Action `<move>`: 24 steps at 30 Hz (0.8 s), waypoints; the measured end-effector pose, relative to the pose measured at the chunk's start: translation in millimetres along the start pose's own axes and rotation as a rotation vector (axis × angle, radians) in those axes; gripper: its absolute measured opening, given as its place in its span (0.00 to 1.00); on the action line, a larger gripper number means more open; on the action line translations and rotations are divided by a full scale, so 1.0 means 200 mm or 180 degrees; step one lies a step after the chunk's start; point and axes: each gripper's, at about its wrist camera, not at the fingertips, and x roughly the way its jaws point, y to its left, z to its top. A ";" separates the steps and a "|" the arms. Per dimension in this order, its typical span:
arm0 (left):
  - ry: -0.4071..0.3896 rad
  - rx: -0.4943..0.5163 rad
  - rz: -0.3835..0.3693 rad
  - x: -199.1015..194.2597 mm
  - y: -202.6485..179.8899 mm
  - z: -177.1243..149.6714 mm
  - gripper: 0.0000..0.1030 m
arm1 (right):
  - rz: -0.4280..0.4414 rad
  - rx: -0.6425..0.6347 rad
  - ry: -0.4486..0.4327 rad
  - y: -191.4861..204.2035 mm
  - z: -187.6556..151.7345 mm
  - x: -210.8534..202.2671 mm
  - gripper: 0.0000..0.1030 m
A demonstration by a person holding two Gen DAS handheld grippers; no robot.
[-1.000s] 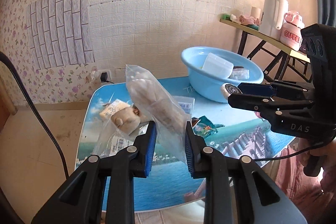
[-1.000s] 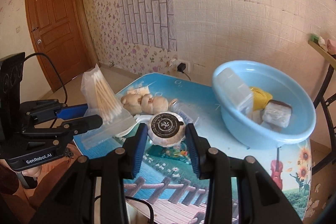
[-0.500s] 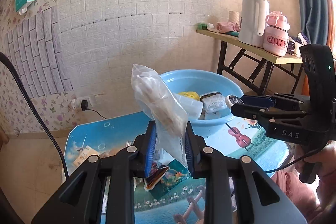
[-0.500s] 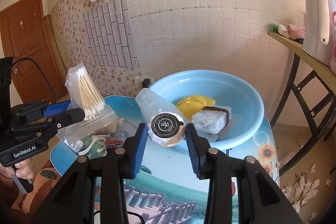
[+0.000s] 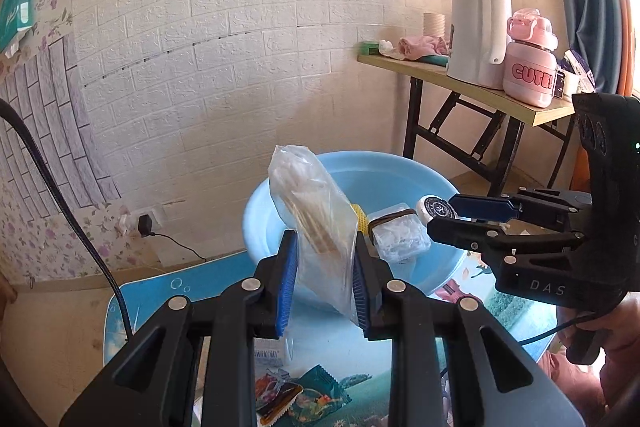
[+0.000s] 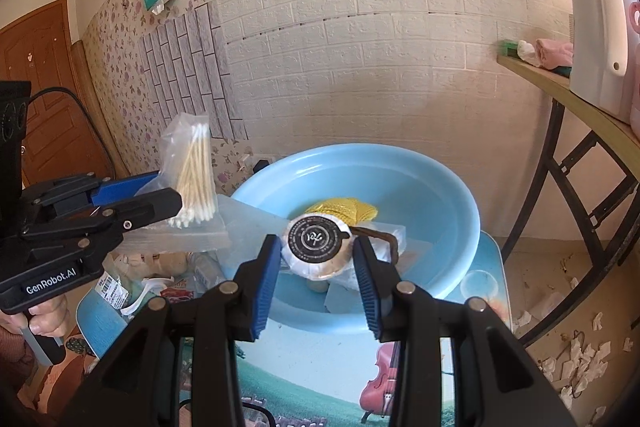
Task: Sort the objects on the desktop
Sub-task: 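Carry the swab bag and round soap over the blue basin with both grippers, then lower both items into the basin and open both grippers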
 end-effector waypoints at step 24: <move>0.0375 -0.0031 0.0178 0.42 -0.03 0.07 0.40 | -0.0002 0.0200 0.0421 -0.19 0.05 0.35 0.37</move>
